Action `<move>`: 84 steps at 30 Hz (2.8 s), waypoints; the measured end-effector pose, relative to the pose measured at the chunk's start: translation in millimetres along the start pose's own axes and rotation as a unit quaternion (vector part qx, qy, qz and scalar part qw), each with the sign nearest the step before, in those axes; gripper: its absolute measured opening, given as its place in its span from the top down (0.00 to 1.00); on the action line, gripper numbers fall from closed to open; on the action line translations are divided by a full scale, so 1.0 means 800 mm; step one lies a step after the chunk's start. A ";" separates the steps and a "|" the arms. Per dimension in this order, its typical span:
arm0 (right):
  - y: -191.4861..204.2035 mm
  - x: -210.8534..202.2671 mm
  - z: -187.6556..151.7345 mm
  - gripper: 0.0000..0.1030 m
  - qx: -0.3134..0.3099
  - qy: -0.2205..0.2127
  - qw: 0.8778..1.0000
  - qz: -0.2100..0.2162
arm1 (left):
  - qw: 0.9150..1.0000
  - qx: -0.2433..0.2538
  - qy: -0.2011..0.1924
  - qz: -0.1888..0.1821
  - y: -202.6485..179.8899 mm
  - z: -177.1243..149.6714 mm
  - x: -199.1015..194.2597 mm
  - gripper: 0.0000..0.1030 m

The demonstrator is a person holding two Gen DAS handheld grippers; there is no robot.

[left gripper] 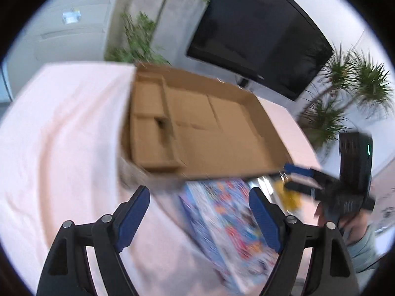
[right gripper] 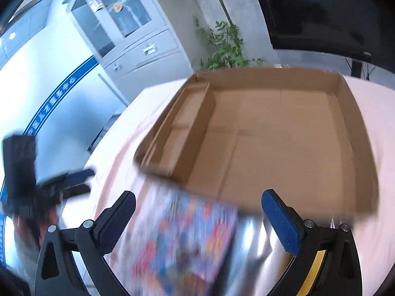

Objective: Organize rigid objects
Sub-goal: 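Grasp the colourful board-game box with the left gripper, then lift the game box and lay it flat inside the box, release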

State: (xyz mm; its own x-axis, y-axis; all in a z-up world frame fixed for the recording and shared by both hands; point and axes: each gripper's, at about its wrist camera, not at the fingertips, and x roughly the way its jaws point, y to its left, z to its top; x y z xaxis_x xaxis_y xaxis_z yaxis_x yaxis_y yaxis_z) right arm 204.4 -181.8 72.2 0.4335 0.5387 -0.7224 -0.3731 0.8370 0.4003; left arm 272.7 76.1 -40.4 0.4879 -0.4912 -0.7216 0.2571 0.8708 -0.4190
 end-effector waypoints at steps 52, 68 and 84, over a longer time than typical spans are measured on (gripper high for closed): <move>0.078 -0.030 0.020 0.04 -0.042 -0.154 0.977 -0.139 | 0.987 0.108 -0.115 0.036 -0.119 0.069 0.047 0.34; -0.028 0.153 0.082 0.04 0.019 -0.023 0.993 -0.119 | 0.995 0.069 -0.027 0.061 -0.059 0.087 0.157 0.35; -0.048 0.241 0.096 0.05 0.050 0.118 0.991 -0.047 | 0.991 0.022 0.047 0.126 -0.035 0.091 0.179 0.35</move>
State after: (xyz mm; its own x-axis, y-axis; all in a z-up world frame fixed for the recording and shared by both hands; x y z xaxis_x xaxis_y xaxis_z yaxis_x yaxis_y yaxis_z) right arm 365.3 -102.3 -39.3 0.2545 0.4307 -0.8659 -0.2522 0.8939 0.3705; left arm 395.8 -17.8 -92.1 0.4621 -0.2562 -0.8490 0.1748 0.9649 -0.1960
